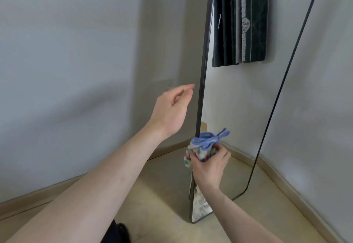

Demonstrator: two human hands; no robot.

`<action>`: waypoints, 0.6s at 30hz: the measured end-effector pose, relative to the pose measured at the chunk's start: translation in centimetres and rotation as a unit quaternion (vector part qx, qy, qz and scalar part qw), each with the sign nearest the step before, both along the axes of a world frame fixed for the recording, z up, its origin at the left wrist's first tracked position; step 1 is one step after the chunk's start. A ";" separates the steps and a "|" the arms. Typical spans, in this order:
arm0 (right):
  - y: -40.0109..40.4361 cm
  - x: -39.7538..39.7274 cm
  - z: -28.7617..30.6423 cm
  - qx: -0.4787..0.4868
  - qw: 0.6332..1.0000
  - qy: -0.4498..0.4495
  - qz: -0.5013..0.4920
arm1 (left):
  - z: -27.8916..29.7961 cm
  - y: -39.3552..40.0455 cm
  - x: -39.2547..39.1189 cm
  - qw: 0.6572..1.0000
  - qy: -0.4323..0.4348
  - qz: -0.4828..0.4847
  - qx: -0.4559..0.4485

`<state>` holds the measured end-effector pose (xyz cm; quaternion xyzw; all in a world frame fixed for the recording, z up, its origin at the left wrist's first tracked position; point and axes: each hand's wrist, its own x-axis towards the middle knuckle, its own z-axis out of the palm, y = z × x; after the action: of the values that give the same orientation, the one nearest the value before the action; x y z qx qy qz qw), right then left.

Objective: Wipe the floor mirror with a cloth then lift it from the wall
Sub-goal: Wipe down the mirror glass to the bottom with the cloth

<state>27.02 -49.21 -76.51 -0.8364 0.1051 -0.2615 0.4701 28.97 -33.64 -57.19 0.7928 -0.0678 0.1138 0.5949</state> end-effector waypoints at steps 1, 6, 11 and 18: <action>0.3 0.6 1.2 0.008 1.000 -0.022 -0.001 | 0.0 -0.1 0.0 1.000 -0.001 -0.002 0.001; 0.1 1.6 2.8 -0.027 0.997 -0.068 0.024 | -0.2 -0.6 -0.1 1.000 0.001 -0.020 -0.001; -1.2 -0.8 -3.4 -0.094 0.995 -0.015 0.036 | -0.4 -0.4 0.0 1.000 0.004 -0.012 0.011; -2.6 -4.7 -10.6 -0.102 0.983 0.151 0.034 | -0.3 -0.1 -0.4 1.000 0.004 -0.015 0.025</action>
<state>22.37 -51.78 -87.08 -0.9131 0.1191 -0.1252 0.3694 28.53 -33.72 -57.47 0.8070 -0.0796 0.0999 0.5765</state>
